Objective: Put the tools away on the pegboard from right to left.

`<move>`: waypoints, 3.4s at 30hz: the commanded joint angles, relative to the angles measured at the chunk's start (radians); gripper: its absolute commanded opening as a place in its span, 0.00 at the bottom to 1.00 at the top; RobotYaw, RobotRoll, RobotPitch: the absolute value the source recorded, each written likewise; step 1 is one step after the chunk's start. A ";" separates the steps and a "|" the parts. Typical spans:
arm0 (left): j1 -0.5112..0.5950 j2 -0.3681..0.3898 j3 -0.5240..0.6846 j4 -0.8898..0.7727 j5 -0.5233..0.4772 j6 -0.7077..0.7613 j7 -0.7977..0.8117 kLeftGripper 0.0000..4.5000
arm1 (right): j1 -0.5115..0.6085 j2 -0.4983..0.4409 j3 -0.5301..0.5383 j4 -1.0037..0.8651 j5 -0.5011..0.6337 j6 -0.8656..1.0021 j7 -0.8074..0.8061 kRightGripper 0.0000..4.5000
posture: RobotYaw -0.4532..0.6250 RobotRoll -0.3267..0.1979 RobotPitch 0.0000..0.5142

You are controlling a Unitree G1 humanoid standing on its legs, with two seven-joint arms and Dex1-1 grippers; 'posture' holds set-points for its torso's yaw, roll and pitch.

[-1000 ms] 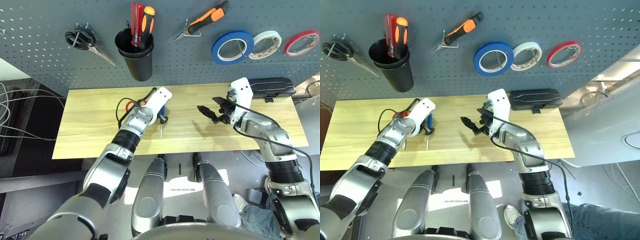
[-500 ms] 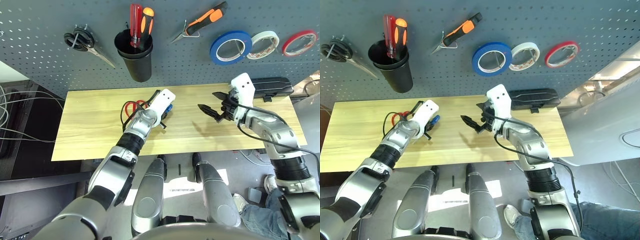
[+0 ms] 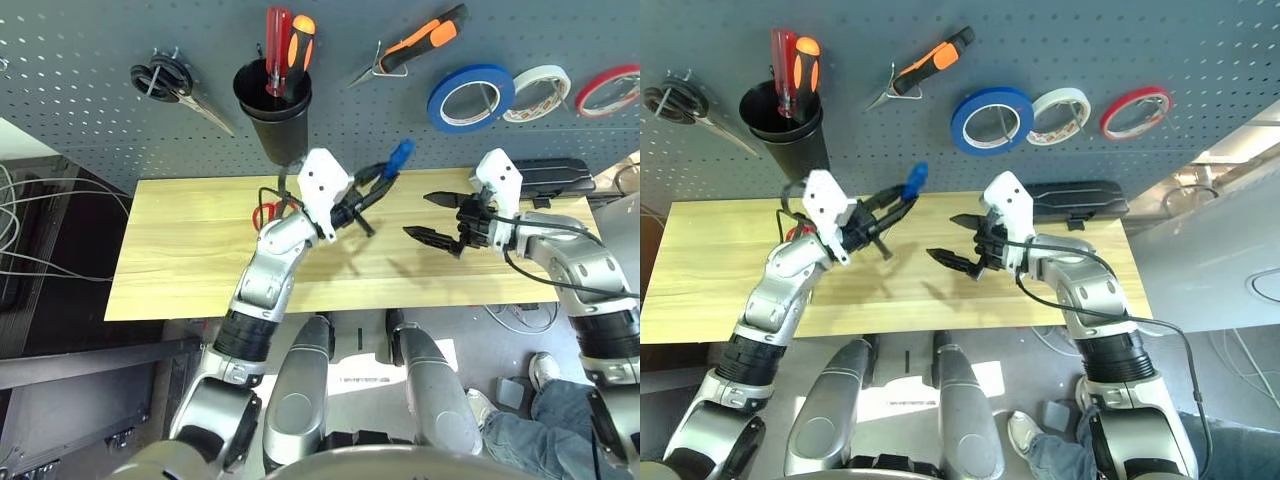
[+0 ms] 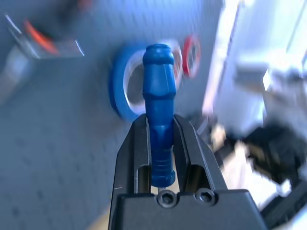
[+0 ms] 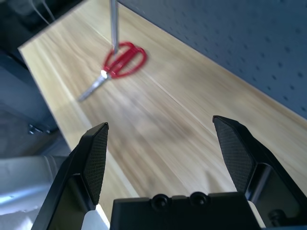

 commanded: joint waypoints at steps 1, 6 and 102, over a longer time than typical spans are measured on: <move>-0.047 0.003 0.032 -0.108 -0.086 0.088 0.025 0.12 | -0.012 0.015 0.011 -0.007 0.021 -0.012 0.024 1.00 | 0.54 0.62 0.66; -0.278 0.032 0.128 -0.175 -0.137 0.176 0.141 0.12 | -0.056 0.044 0.013 -0.022 0.036 -0.003 0.023 1.00 | 0.55 0.62 0.65; -0.011 0.280 0.084 0.475 0.240 0.600 0.484 0.99 | -0.138 0.244 0.013 0.211 -0.091 0.096 -0.268 1.00 | 0.55 0.62 0.67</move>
